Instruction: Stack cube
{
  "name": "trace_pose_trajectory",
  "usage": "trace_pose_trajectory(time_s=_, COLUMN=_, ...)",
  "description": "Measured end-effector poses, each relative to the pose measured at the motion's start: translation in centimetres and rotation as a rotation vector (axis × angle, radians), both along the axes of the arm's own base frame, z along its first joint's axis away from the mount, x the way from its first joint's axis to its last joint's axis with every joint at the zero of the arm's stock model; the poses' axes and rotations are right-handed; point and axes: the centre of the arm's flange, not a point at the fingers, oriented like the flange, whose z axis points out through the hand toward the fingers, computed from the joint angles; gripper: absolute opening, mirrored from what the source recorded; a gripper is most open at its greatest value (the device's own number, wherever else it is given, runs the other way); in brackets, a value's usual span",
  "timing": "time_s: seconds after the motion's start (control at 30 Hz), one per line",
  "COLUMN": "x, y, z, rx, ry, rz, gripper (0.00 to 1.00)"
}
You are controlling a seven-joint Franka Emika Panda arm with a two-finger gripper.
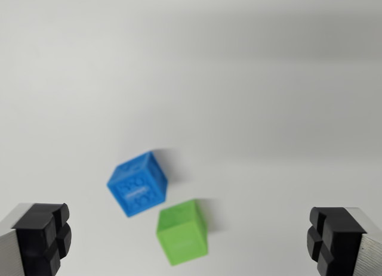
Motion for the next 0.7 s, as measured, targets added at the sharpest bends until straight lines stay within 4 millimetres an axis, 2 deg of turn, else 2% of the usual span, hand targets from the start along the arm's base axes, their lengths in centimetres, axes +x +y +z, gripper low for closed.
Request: trace_pose_trajectory(time_s=0.7, x=-0.24, y=0.02, z=-0.43, rx=0.0, ry=0.004, rz=0.005, gripper=1.0)
